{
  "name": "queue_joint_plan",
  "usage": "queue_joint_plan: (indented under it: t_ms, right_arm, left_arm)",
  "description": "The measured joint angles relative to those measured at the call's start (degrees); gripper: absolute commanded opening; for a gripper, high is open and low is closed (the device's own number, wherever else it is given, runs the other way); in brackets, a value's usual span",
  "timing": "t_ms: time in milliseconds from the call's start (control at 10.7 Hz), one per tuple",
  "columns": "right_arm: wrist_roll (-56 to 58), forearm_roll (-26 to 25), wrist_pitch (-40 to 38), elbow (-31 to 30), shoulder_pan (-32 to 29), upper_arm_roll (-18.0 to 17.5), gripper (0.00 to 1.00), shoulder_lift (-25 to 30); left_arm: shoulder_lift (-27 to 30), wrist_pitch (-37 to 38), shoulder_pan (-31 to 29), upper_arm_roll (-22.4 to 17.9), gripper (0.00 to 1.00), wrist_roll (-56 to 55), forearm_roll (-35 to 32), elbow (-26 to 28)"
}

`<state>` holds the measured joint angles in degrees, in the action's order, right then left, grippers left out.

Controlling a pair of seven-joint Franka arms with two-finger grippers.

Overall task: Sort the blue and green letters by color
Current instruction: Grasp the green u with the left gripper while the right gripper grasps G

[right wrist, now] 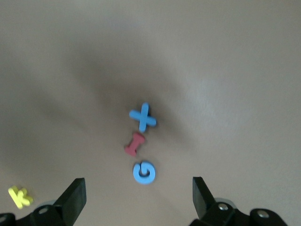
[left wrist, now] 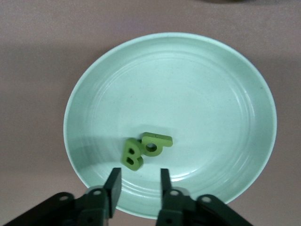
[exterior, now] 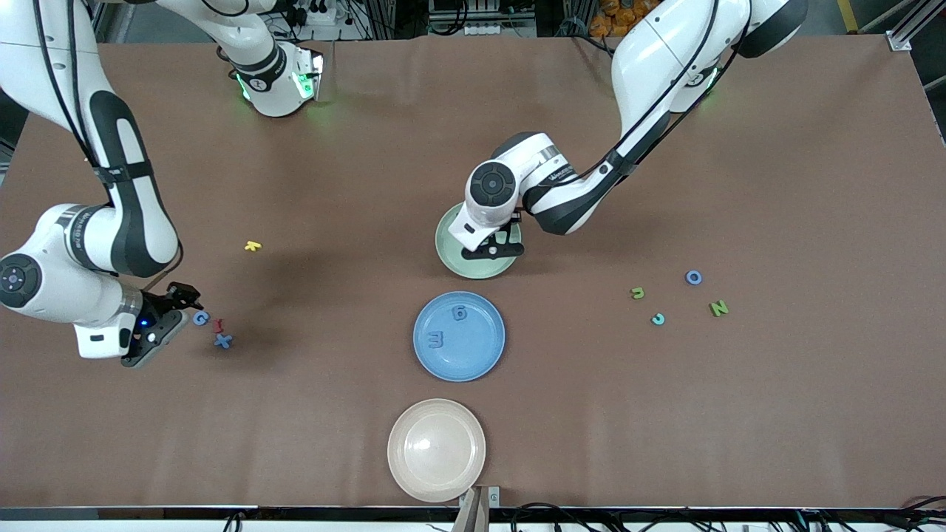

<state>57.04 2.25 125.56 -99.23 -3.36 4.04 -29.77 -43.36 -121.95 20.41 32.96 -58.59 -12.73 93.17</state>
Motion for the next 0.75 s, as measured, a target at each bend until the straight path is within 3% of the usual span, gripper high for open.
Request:
queue_joint_plan:
  t_ms: [187, 373, 746]
  right_arm:
    - [1.4, -0.2, 1.0, -2.6, -1.0, 0.1, 1.0, 0.0]
    - [1.5, -0.2, 7.4, -7.0, -1.0, 0.0, 1.0, -0.1]
    - [1.9, -0.3, 16.5, -13.4, -1.0, 0.0, 1.0, -0.4]
  left_arm:
    - [0.0, -0.1, -0.2, -0.1, 1.0, 0.0, -2.7, -0.1]
    - [0.4, -0.1, -2.3, -0.3, 1.0, 0.0, -4.1, -0.4]
    - [4.5, 3.3, -13.2, -0.4, 1.0, 14.4, -5.7, -0.6]
